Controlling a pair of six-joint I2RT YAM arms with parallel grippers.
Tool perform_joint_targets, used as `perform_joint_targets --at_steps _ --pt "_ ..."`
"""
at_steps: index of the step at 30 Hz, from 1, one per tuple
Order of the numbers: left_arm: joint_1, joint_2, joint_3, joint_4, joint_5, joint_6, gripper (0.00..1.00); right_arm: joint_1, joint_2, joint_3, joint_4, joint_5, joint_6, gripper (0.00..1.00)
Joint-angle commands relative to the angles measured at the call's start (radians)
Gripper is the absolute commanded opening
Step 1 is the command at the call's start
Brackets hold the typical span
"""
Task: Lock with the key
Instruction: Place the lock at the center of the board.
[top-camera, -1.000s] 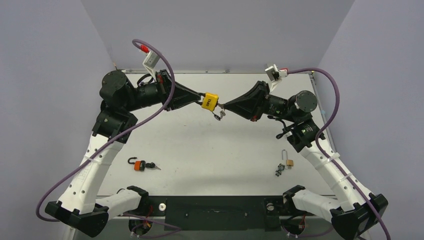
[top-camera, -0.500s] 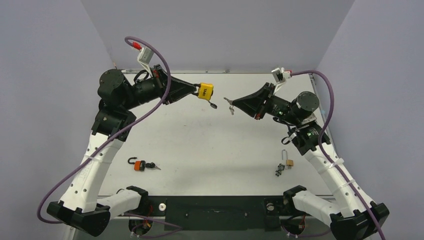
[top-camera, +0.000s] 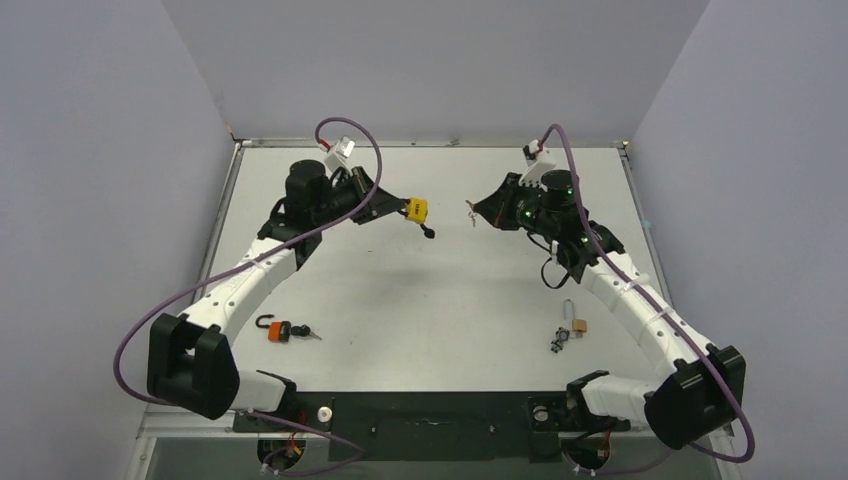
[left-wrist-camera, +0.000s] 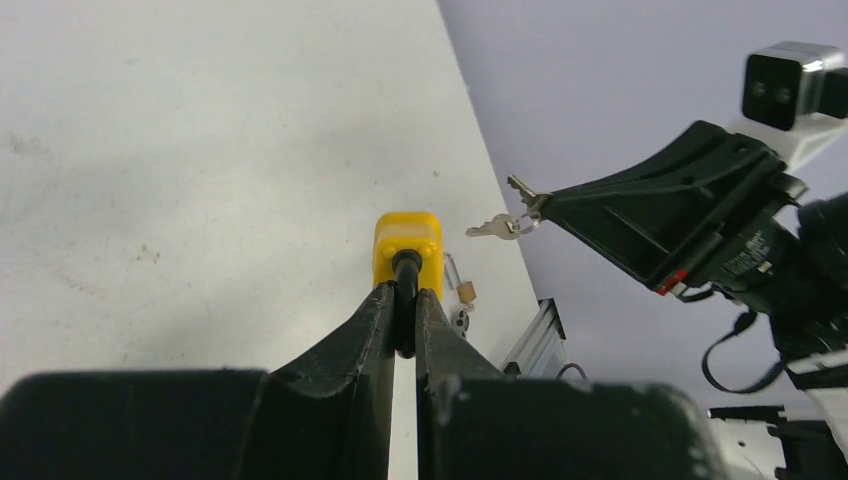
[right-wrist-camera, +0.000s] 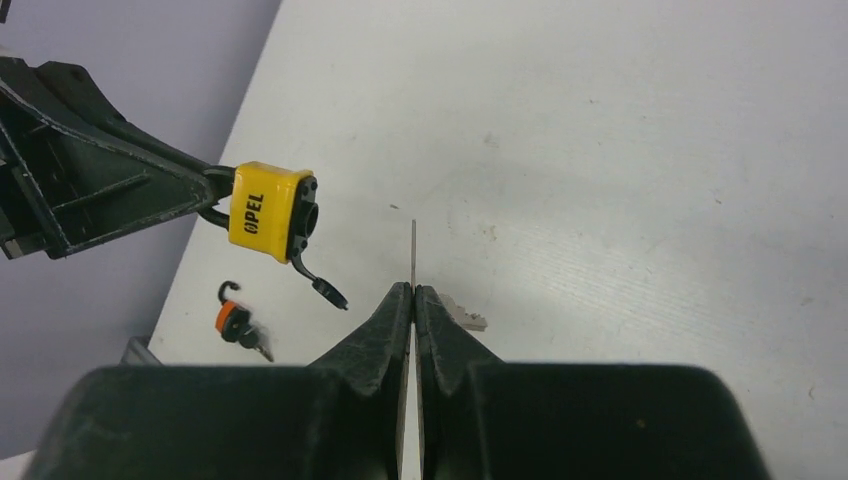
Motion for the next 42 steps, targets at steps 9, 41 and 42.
perform_joint_targets --at_steps 9,41,42 --pt "-0.002 0.013 -0.199 0.143 0.039 -0.097 0.0 0.199 0.101 -0.081 -0.037 0.222 0.078 0.0" --pt "-0.219 0.135 -0.524 0.172 -0.088 -0.063 0.0 0.466 0.238 -0.338 -0.009 0.332 0.229 0.0" --pt "-0.219 0.136 -0.523 0.167 -0.092 -0.06 0.0 0.466 0.236 -0.338 -0.012 0.332 0.227 0.0"
